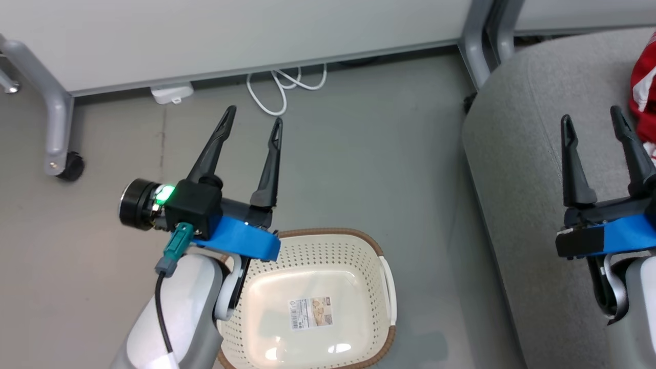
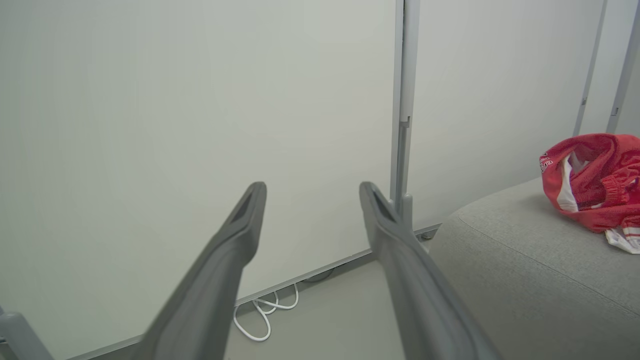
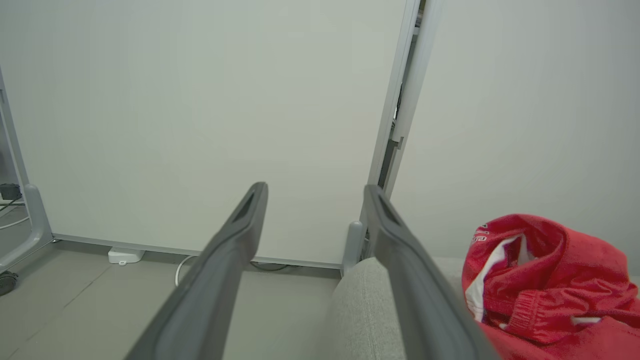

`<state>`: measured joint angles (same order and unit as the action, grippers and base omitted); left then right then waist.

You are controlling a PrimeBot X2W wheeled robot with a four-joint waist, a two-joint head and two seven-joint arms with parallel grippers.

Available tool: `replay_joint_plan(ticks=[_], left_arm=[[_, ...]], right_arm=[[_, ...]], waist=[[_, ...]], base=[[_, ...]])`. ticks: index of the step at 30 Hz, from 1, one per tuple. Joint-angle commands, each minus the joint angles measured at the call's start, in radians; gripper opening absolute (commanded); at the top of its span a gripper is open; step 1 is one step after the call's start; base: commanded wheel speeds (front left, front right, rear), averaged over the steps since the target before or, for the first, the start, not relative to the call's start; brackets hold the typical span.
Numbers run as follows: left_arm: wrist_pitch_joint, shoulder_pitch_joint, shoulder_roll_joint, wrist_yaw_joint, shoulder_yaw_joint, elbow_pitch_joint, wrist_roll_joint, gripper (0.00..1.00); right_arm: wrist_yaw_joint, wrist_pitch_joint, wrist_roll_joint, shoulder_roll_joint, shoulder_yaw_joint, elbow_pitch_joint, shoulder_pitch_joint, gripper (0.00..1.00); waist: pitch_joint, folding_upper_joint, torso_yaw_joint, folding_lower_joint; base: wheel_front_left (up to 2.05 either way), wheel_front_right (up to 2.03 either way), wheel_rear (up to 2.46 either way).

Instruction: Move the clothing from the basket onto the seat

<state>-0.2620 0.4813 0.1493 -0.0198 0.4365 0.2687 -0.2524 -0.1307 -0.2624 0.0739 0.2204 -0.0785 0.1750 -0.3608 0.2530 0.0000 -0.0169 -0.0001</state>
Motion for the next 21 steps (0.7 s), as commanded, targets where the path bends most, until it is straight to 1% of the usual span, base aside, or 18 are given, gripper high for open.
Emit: replay_joint_plan(ticks=[1, 10, 21], left_arm=[[-0.004, -0.030, -0.008, 0.004, -0.032, -0.008, 0.014, 1.00], [-0.004, -0.151, -0.039, 0.029, -0.164, -0.027, 0.062, 1.00], [-0.004, -0.274, -0.069, 0.064, -0.274, -0.032, 0.106, 1.00]], right_arm=[[0.000, -0.004, 0.007, -0.008, 0.009, 0.005, 0.026, 1.00], [0.000, -0.004, 0.021, -0.039, 0.024, 0.024, 0.084, 1.00], [0.000, -0.004, 0.035, -0.082, 0.012, 0.044, 0.182, 1.00]], waist=[[-0.038, 0.0000, 0.037, 0.0001], [-0.096, 0.0000, 0.087, 0.0001], [-0.168, 0.0000, 0.121, 0.0001]], base=[[0.00, 0.00, 0.00], [0.00, 0.00, 0.00], [0.00, 0.00, 0.00]])
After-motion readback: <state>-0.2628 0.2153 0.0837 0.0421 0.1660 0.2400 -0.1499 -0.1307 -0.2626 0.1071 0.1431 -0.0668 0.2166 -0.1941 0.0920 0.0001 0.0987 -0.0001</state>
